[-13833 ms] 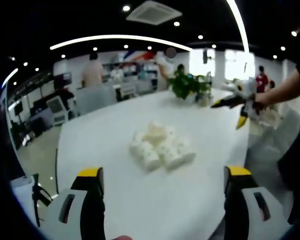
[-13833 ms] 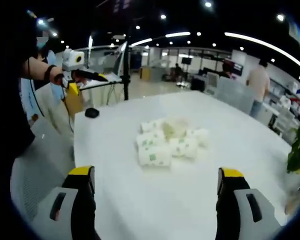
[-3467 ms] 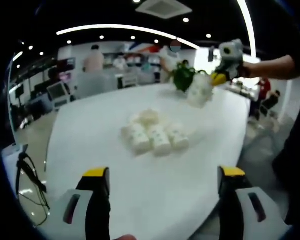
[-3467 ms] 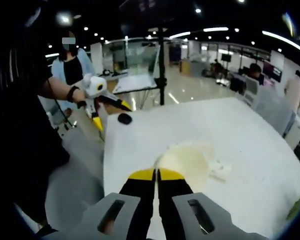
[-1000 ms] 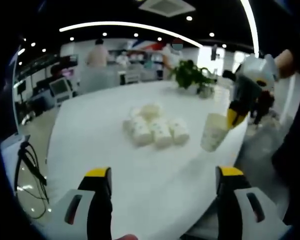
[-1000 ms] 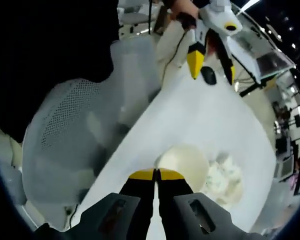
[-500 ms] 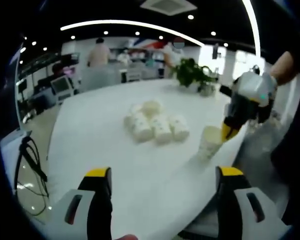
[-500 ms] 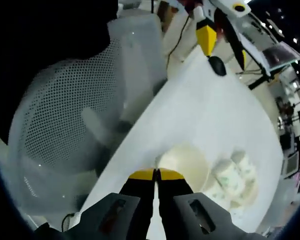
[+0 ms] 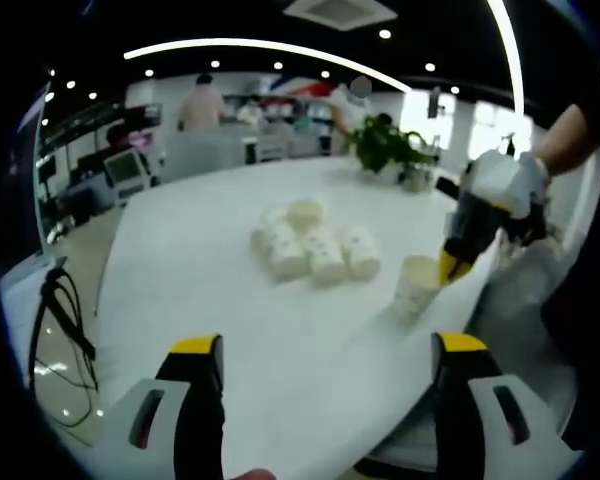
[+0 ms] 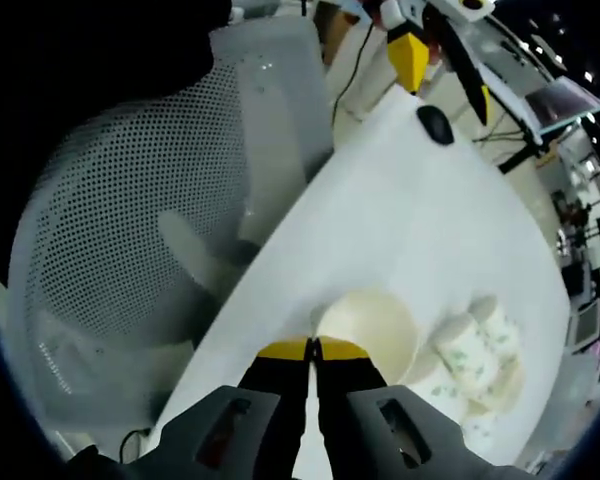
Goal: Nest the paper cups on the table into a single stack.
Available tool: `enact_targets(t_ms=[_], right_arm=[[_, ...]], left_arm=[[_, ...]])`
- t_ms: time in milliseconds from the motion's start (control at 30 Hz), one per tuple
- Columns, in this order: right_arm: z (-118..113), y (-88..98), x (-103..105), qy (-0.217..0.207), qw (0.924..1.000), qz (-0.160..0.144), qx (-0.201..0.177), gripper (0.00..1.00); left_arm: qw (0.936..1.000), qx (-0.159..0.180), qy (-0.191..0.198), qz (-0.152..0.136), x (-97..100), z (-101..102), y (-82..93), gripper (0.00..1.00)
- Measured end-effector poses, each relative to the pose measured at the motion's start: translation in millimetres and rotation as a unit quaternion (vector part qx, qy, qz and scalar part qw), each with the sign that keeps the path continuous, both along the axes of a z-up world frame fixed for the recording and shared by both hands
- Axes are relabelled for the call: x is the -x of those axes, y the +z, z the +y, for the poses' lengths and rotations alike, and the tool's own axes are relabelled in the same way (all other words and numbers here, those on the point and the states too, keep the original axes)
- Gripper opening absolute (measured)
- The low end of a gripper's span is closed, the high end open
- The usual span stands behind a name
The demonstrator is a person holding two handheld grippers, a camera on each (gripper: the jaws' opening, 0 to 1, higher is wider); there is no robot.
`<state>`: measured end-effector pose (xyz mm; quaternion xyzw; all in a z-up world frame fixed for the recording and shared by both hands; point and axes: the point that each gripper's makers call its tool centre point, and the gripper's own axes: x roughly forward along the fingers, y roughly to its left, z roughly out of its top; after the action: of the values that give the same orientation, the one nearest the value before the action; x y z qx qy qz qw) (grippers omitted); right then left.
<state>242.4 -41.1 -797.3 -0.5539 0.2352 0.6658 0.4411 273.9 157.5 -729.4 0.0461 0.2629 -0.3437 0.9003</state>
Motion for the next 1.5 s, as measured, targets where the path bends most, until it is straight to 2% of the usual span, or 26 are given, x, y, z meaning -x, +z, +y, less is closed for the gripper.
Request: enact_targets(t_ms=[167, 367, 600, 1167, 1333, 1433, 1500], right_arm=[[-0.1, -0.7, -0.6, -0.008, 1.0000, 0.006, -0.001, 0.00], [-0.2, -0.4, -3.1, 0.001, 1.0000, -0.005, -0.003, 0.00], [-5.2, -1.0, -6.2, -0.016, 0.9999, -0.004, 0.004, 0.08], [-13.2, 23.1, -8.2, -0.054, 0.9979, -0.003, -0.035, 0.17], [-10.3, 36.9, -6.8, -0.095, 0.9920, 0.018, -0.081, 0.21], [-11.1, 48.0, -10.5, -0.131, 0.9847, 0.032, -0.110, 0.24], [-12.3, 56.7, -16.2, -0.156, 0.9795, 0.030, -0.124, 0.25]], left_arm=[[1.0000, 0.002, 0.002, 0.001, 0.0, 0.2, -0.9, 0.84], [1.0000, 0.000, 0.002, 0.001, -0.2, 0.7, -1.9, 0.84], [1.0000, 0.000, 0.004, 0.001, -0.2, 2.7, -1.8, 0.84], [1.0000, 0.002, 0.004, 0.001, -1.7, 0.3, -1.2, 0.84], [1.0000, 0.001, 0.003, 0.002, -1.5, -0.1, -1.9, 0.84], [1.0000, 0.002, 0.003, 0.001, -1.4, -0.2, -1.6, 0.84], [1.0000, 0.002, 0.003, 0.002, -1.3, -0.4, -1.6, 0.84]])
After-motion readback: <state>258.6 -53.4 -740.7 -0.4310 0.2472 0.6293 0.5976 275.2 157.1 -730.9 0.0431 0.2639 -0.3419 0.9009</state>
